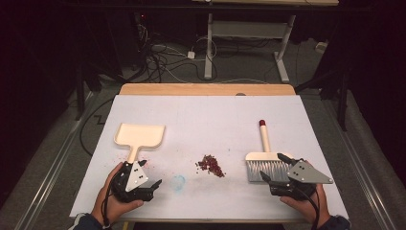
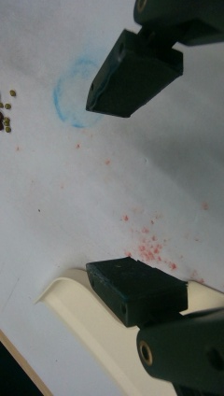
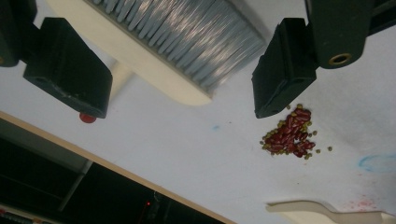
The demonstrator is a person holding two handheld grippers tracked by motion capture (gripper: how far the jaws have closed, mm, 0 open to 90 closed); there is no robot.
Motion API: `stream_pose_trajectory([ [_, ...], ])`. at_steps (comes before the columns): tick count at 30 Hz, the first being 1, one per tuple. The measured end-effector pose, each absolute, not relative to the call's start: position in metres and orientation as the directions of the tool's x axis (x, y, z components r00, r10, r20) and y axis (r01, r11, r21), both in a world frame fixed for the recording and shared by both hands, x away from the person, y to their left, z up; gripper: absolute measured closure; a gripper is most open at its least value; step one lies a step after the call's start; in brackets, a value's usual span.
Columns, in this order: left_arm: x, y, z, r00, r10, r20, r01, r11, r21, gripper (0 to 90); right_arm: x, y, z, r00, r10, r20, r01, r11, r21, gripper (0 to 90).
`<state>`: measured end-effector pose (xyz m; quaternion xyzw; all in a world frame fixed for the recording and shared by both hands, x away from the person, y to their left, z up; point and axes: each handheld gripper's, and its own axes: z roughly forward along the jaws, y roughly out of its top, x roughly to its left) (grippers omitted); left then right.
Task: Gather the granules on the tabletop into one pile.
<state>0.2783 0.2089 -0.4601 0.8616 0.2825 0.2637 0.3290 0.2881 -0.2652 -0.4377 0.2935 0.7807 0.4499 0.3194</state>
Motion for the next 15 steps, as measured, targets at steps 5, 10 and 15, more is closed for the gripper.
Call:
stream_pose_trajectory([
  [5,0.2779,0.2081,-0.4604,0.701,0.659,0.272,0.314,-0.628,0.712,19.2,0.2888,-0.2648,-0.438,-0.627,0.743,-0.236,0.171,0.427,0.888,20.9],
  [10,0.2785,0.2062,-0.46,0.703,0.656,0.275,0.312,-0.632,0.71,19.2,0.2876,-0.2648,-0.4375,-0.622,0.742,-0.25,0.167,0.437,0.884,20.9],
  [15,0.2799,0.2042,-0.46,0.703,0.654,0.279,0.312,-0.636,0.705,19.2,0.2853,-0.2665,-0.4356,-0.616,0.743,-0.261,0.152,0.437,0.886,20.9],
])
